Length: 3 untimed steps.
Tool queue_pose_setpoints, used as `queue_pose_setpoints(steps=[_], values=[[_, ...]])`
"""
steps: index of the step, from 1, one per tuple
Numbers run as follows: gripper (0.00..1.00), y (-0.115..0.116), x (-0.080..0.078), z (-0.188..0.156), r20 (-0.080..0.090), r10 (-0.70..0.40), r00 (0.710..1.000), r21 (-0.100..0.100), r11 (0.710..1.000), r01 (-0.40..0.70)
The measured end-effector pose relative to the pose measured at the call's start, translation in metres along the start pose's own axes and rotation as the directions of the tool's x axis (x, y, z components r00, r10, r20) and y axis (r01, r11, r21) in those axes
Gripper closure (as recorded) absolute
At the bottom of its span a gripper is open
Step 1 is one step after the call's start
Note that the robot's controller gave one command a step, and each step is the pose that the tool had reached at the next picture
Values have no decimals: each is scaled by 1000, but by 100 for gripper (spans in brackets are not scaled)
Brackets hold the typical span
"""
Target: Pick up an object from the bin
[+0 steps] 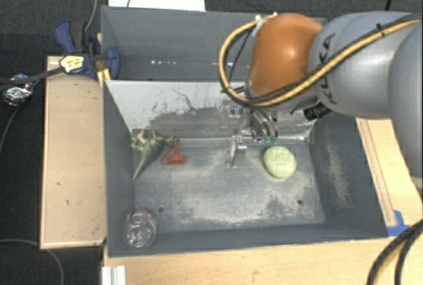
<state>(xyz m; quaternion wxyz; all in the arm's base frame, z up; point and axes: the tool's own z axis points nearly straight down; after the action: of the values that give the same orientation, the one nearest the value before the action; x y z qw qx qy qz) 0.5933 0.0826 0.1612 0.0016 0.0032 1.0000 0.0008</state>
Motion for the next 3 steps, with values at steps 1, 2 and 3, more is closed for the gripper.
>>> queue_pose_setpoints(steps=[1,2,3], values=[[0,0,0,0,0,0,1000,0,1000,0],[0,-17,3,-13,1,38,999,-1,999,-38],[0,-49,2,6,10,134,991,-2,991,-134]])
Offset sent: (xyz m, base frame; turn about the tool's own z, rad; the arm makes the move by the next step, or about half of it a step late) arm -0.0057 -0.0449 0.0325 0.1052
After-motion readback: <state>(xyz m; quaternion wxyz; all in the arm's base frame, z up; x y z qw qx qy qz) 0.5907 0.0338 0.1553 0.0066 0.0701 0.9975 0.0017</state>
